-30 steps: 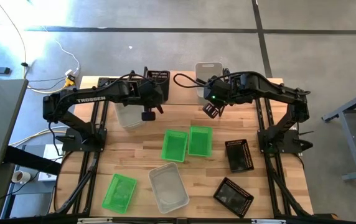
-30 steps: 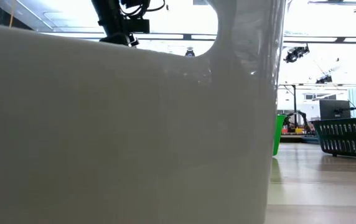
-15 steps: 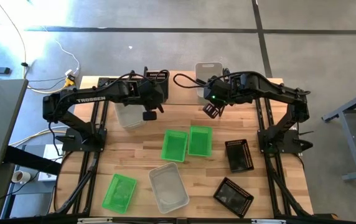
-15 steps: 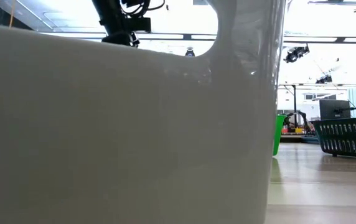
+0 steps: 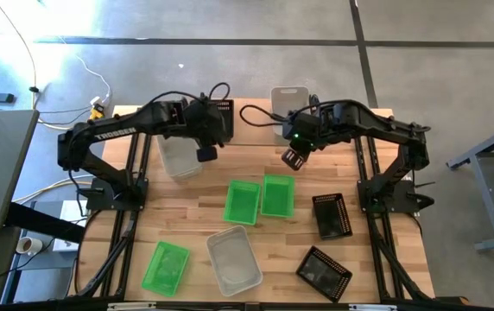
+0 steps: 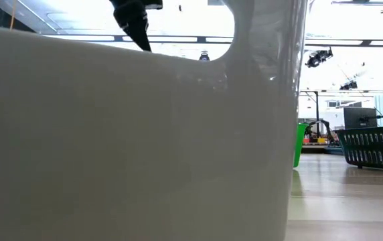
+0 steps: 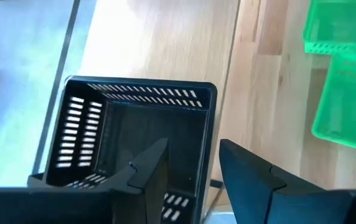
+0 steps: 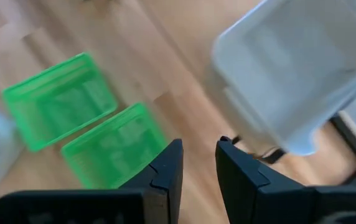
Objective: Stack baskets on shelf by color
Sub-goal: Put the top right green bin on the shelf
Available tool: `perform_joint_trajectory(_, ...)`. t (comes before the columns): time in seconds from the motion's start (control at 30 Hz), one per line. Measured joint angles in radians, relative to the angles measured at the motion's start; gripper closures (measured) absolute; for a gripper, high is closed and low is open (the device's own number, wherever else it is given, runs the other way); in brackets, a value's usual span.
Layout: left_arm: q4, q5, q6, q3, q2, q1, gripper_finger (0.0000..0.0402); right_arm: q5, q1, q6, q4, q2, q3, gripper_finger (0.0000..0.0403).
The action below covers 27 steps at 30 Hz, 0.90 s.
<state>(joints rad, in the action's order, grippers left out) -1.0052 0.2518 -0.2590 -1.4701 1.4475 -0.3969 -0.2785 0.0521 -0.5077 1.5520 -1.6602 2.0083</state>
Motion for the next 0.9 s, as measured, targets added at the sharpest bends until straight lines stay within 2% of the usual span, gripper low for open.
perform_joint_trajectory(0.17, -0.094, -0.025, 0.033, -0.079, -0.003, 0.012, 0.0272, 0.082, -0.044, -0.012, -0.013, -0.008, -0.005, 0.0322)
perform_joint_trajectory(0.33, -0.125, -0.096, 0.086, -0.077, -0.053, 0.032, 0.0272, 0.106, -0.103, -0.051, -0.048, -0.010, -0.069, 0.0322)
perform_joint_trajectory(0.5, -0.136, -0.164, 0.162, -0.025, -0.125, 0.063, 0.0271, 0.163, -0.170, -0.071, -0.122, -0.010, -0.155, 0.0322)
perform_joint_trajectory(0.63, -0.114, -0.165, 0.196, 0.042, -0.186, 0.101, 0.0271, 0.205, -0.218, -0.095, -0.210, -0.010, -0.228, 0.0322)
perform_joint_trajectory(0.9, -0.090, -0.165, 0.319, 0.156, -0.267, 0.181, 0.0271, 0.211, -0.304, -0.087, -0.410, -0.010, -0.398, 0.0322)
